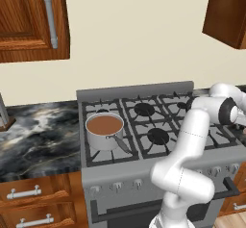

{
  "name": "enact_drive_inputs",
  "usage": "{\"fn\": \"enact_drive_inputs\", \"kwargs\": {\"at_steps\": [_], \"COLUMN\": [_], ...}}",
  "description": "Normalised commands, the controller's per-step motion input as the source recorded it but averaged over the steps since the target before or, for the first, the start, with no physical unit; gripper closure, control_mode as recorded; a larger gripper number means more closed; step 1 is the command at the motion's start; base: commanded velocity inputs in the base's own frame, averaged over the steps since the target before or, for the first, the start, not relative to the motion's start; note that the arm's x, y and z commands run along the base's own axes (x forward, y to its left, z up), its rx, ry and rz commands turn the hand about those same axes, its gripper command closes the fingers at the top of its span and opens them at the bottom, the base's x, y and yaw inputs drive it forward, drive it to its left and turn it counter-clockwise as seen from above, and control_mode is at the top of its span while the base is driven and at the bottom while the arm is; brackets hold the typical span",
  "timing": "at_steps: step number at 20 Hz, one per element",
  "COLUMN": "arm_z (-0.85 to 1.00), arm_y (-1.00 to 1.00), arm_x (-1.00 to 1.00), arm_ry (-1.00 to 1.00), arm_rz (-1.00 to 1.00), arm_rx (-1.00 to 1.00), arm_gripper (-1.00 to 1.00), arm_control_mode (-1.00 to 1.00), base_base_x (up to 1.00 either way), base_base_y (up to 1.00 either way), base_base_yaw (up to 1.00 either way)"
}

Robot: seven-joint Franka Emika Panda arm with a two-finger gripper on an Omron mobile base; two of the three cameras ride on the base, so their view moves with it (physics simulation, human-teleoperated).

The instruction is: Pick up the sugar cube(s) and place them in the saucepan with hot chocolate.

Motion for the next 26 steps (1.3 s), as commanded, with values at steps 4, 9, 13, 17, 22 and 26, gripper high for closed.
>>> {"fn": "enact_drive_inputs", "kwargs": {"at_steps": [4,9,13,17,22,26], "arm_z": [-0.21,-0.17,-0.23,-0.18,-0.10,0.00], "arm_y": [0.00,0.00,0.00,0.00,0.01,0.12], "arm_x": [-0.13,-0.07,-0.21,-0.26,-0.29,-0.22], "arm_ry": [0.00,0.00,0.02,0.04,0.04,0.00], "arm_rz": [0.00,0.00,0.00,0.00,0.00,0.00], "arm_rx": [0.00,0.00,0.00,0.00,0.00,0.00], "arm_gripper": [-1.00,-1.00,1.00,1.00,1.00,1.00], "arm_control_mode": [-1.00,-1.00,-1.00,-1.00,-1.00,-1.00], "base_base_x": [0.00,0.00,0.00,0.00,0.00,0.00], "base_base_y": [0.00,0.00,0.00,0.00,0.00,0.00], "base_base_yaw": [0.00,0.00,0.00,0.00,0.00,0.00]}}
